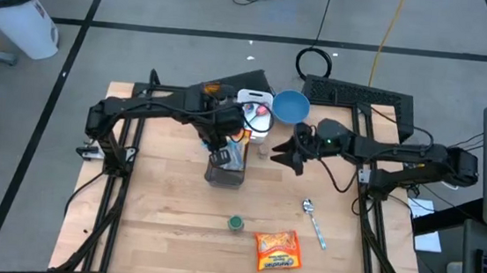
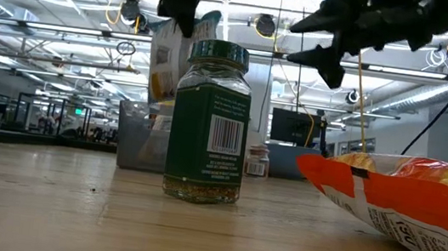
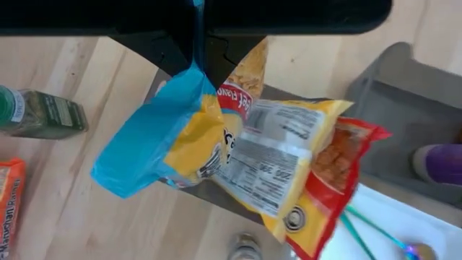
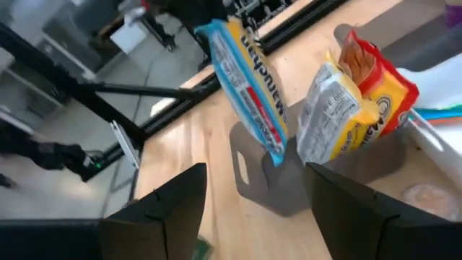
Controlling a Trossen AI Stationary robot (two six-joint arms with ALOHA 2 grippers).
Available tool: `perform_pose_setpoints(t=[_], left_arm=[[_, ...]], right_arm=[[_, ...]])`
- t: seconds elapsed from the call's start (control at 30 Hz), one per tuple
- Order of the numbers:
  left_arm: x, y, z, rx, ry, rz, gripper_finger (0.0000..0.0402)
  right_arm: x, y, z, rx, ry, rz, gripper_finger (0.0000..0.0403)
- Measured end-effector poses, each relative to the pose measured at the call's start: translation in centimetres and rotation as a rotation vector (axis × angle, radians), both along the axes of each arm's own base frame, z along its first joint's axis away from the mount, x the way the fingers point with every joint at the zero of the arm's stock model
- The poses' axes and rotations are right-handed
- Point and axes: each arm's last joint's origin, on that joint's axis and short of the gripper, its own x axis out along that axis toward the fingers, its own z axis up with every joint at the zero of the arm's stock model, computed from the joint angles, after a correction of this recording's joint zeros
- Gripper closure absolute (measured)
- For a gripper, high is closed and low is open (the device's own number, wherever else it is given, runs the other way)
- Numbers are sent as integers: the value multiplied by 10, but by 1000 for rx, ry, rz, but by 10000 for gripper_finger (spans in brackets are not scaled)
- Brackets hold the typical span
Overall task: Pick & Place Food Item
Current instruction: Put the blue noodle pack into the bottom black bin
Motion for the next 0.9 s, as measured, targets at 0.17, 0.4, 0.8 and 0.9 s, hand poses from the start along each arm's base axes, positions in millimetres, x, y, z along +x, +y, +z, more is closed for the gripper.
perform_pose_setpoints(t=[0.17,0.4,0.8,0.9], left_arm=[[3,0,-11,-9,-1,2,398],[11,1,-24,-25,-6,8,397],[18,3,-45,-49,94,4,399],[15,5,-45,-33,130,9,395]], right_arm=[[-8,2,-9,52,-33,-18,185],[-8,2,-8,52,-58,-45,190],[-7,4,-8,69,-58,-55,190],[-7,6,-8,69,-56,-49,190]])
